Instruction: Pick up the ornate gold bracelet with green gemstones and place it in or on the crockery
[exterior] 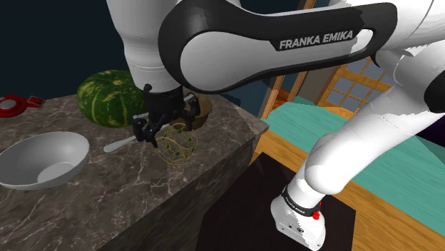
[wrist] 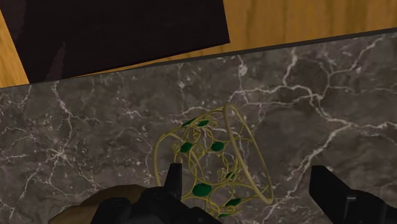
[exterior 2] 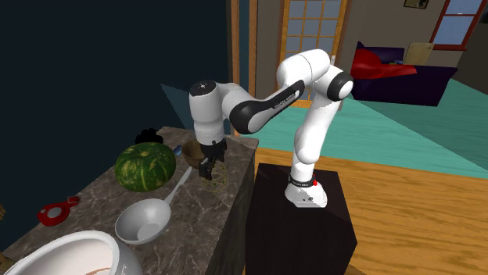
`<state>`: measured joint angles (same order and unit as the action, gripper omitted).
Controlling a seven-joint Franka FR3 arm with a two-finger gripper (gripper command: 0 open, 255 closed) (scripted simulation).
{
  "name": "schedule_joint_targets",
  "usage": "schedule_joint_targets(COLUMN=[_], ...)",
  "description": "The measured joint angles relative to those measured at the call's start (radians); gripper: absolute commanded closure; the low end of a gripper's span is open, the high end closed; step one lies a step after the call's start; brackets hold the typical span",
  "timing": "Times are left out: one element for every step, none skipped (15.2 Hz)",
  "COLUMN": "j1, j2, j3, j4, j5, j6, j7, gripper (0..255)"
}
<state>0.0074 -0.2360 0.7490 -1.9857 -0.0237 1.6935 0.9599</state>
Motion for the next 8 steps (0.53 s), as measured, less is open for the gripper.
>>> schedule_joint_targets(j1=[0.0, 0.0, 0.0, 0.0, 0.0, 0.0, 0.0, 0.0], j2=[-0.001, -0.003, -0.003, -0.004, -0.004, -0.004, -0.004, -0.004], j3=[-0.001, -0.001, -0.002, -0.002, -0.002, -0.002, -0.002, -0.002], j4=[-0.006, -0.01, -0.012, -0.012, -0.013, -0.013, -0.013, -0.013], j5=[0.001, 0.001, 0.002, 0.002, 0.002, 0.002, 0.002, 0.002], j6=[0.005, 0.008, 0.009, 0.01, 0.01, 0.01, 0.01, 0.01], j7=[-0.001, -0.002, -0.002, -0.003, -0.003, -0.003, -0.003, -0.003], gripper=[0, 0, 0, 0, 0, 0, 255, 255])
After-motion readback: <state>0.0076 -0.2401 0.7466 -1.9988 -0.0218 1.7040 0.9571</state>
